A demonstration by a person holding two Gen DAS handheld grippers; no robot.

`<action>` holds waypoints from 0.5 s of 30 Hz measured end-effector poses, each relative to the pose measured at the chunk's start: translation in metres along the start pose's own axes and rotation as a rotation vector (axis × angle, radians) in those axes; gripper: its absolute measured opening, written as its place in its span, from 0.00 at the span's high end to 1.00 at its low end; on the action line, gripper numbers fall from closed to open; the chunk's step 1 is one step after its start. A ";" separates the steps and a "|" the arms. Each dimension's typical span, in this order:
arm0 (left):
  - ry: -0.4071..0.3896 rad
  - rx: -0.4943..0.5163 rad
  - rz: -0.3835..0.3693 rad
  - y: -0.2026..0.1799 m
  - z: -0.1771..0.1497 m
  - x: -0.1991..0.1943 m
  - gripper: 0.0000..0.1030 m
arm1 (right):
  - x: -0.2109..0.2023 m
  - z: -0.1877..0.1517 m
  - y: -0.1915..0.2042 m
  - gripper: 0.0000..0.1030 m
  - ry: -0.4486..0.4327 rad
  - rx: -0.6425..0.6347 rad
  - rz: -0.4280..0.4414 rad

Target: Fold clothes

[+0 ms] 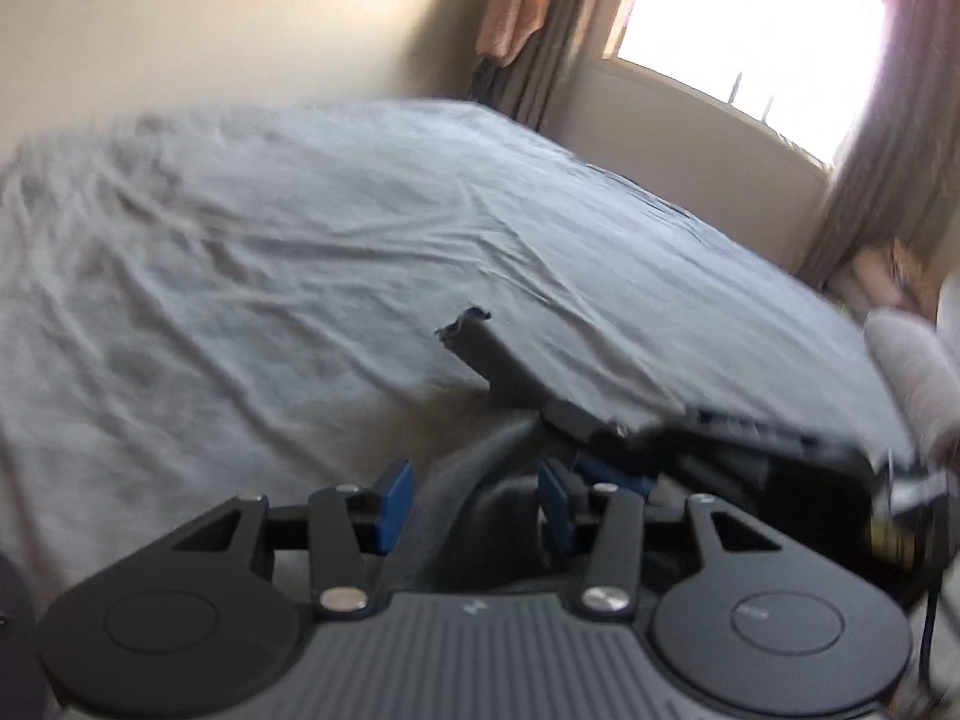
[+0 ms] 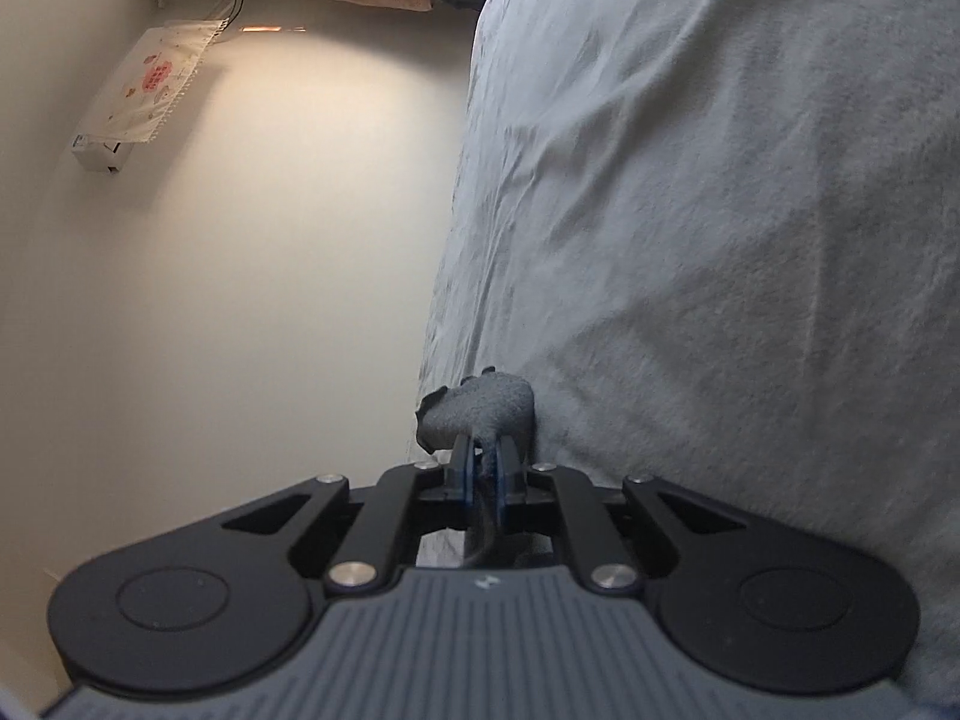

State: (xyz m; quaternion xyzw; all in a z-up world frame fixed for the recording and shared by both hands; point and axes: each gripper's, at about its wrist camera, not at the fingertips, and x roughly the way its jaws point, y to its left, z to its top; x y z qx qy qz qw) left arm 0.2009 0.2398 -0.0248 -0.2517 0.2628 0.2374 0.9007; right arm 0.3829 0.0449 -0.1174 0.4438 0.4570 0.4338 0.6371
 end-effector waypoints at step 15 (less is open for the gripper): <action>0.079 -0.017 -0.030 -0.011 0.030 0.058 0.73 | -0.006 0.000 0.020 0.92 -0.204 -0.113 -0.234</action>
